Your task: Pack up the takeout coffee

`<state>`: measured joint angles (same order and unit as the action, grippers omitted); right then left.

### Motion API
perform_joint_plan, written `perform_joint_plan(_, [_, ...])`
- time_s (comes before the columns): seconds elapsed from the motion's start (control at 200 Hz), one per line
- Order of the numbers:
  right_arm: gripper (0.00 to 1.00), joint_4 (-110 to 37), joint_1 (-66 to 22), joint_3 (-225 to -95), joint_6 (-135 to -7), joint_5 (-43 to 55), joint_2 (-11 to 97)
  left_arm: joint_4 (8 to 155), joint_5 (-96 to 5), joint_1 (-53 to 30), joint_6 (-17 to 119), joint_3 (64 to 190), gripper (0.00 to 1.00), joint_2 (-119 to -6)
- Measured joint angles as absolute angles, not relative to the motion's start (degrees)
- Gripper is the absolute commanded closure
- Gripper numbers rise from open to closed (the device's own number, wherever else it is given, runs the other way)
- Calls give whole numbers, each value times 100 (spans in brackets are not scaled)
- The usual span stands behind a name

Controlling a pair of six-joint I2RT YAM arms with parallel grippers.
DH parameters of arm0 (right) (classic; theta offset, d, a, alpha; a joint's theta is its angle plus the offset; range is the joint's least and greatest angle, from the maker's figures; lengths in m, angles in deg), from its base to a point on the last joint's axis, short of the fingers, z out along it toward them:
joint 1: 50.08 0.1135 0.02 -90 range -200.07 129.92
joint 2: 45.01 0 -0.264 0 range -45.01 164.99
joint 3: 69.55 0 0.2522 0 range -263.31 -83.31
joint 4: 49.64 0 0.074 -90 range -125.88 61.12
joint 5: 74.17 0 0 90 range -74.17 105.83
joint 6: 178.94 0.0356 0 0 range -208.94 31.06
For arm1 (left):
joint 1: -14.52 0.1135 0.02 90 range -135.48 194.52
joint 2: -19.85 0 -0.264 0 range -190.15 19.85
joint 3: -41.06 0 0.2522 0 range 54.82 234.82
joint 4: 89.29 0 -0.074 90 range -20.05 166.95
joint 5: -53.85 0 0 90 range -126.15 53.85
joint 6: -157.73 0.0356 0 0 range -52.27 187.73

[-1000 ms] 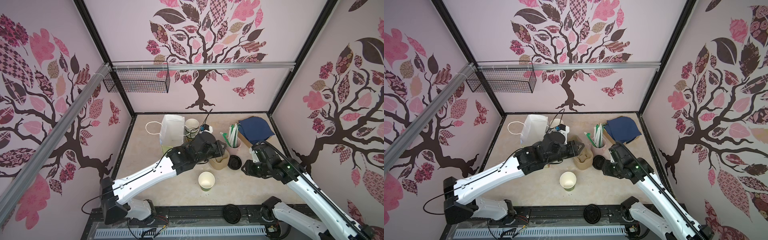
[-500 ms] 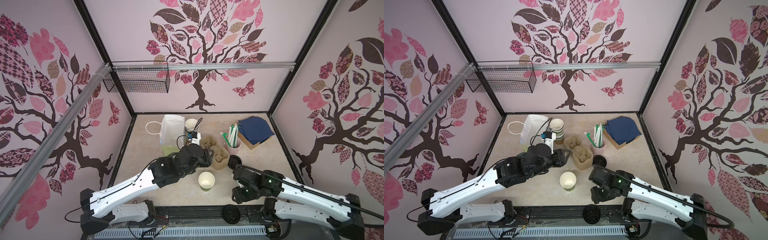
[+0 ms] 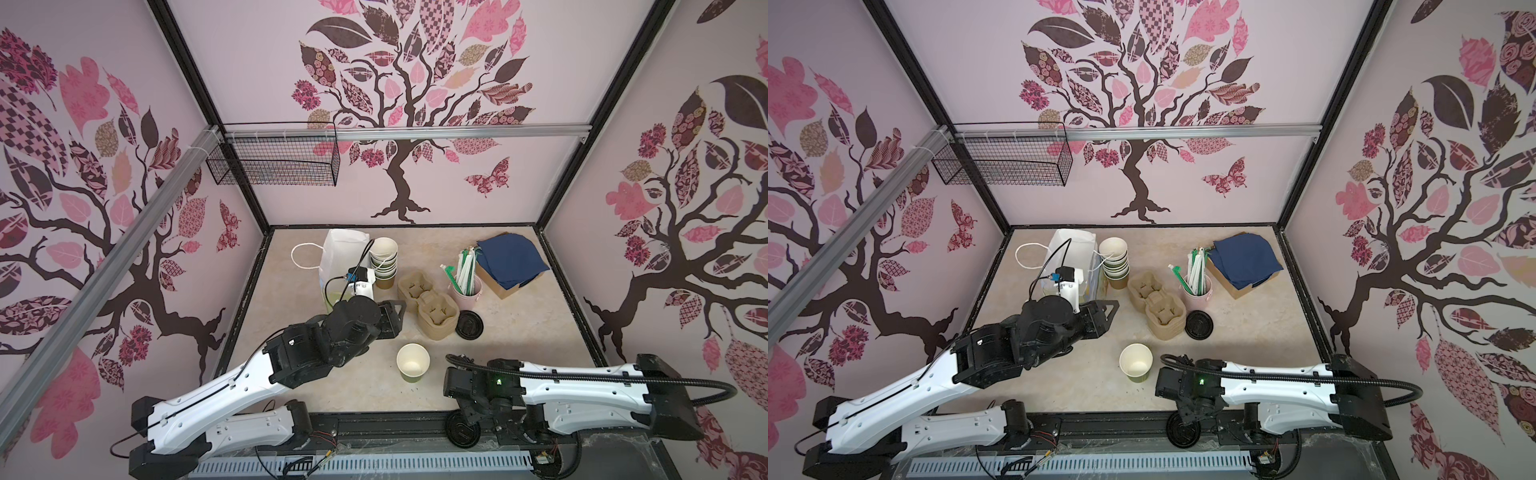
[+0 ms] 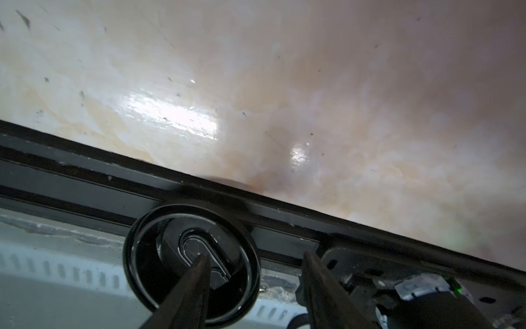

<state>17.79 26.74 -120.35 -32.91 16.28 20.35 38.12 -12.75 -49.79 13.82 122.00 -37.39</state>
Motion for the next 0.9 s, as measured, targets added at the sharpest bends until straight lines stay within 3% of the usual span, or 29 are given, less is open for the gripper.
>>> perform_joint_plan(0.235, [56, 1477, 2674, -11615, -3171, 1263, 2013, 3784, -1262, -4992, 1371, 12182, 55, -3730])
perform_joint_plan(0.68, [84, 1230, 2674, -11550, -3092, 1156, 2074, 3788, -1195, -4992, 1358, 12182, 55, -3736])
perform_joint_plan(0.9, [91, 1383, 2670, -11552, -3059, 1300, 1819, 3790, -1122, -4992, 1356, 12182, 55, -3760])
